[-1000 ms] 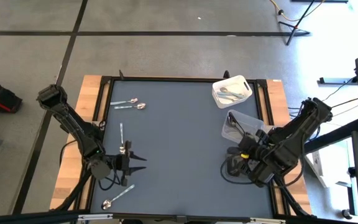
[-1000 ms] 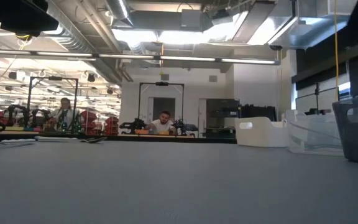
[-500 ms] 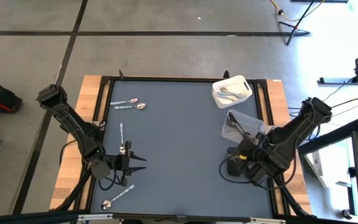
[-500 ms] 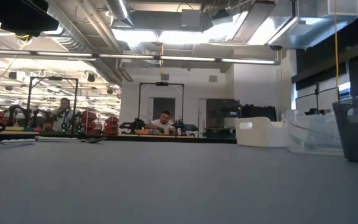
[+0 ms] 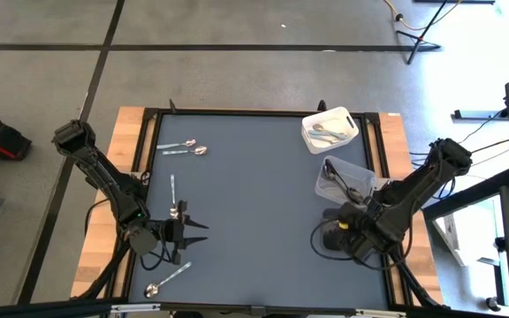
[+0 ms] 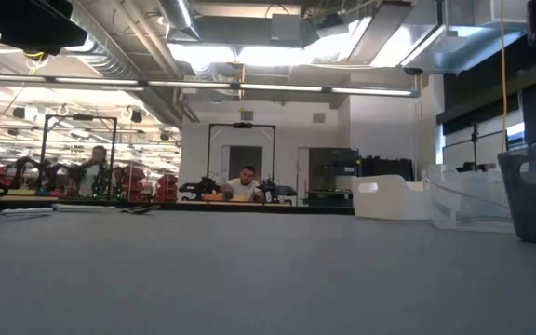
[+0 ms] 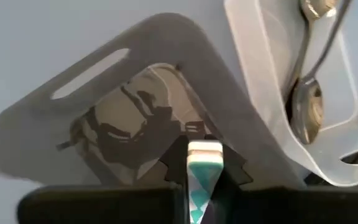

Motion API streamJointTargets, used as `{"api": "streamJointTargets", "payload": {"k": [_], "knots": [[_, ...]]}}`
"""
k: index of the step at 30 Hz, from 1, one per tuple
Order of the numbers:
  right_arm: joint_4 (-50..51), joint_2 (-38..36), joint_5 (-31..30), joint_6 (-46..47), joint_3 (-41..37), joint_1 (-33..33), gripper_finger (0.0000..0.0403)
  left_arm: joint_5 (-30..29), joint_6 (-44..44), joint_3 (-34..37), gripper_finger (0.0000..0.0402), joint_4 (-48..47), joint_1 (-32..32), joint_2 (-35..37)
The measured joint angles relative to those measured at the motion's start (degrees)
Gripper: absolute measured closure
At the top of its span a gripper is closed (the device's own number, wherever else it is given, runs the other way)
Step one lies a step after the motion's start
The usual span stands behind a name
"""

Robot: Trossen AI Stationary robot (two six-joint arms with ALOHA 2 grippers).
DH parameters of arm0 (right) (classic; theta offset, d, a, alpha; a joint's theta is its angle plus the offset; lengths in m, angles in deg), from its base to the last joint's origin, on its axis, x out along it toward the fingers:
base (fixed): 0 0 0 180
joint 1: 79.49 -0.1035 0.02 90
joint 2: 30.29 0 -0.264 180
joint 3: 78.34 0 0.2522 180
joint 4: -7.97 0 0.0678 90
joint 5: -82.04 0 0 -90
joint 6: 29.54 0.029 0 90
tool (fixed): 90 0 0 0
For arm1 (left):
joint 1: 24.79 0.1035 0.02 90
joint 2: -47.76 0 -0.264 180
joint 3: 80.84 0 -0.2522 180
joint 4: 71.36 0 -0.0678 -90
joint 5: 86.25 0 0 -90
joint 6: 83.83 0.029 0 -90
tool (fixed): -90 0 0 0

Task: Sort silverware by color (type)
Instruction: Put the middle right white and blue spoon into the black bin, then put the middle left white and blue spoon into the black bin

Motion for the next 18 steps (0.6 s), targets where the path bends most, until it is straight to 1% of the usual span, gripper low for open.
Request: {"api": "streamJointTargets", "payload": {"k": [4, 9, 12, 14, 16, 18], "knots": [[0.27, 0.0, 0.02, 1.67, -1.05, 0.73, 0.0337, -0.23, 0.04, 0.0, 0.0269, 0.0, 0.0, 0.0], [0.62, 0.0, 0.09, 2.11, -1.11, 1.26, 0.0281, -0.39, 0.04, 0.0, 0.0269, 0.02, 0.04, 0.0], [1.51, -0.29, 2.44, 2.11, -0.3, 2.27, 0.0251, -0.35, 0.02, 0.0, 0.0269, 0.02, 0.04, 0.0], [2.57, -0.45, 3.41, 2.11, 2.16, 3.4, 0.0238, -0.37, -0.33, 0.0, 0.0269, 0.02, 0.04, 0.0], [3.26, -0.56, 0.7, 1.59, 5.2, 4.26, 0.0231, -0.33, -1.57, 0.0, 0.0269, 0.03, 0.44, 0.0], [2.44, -0.63, -4.91, -0.91, 8.18, 5.17, 0.0229, -0.35, -2.92, 0.02, 0.0269, 0.02, 1.12, 0.0]]}}
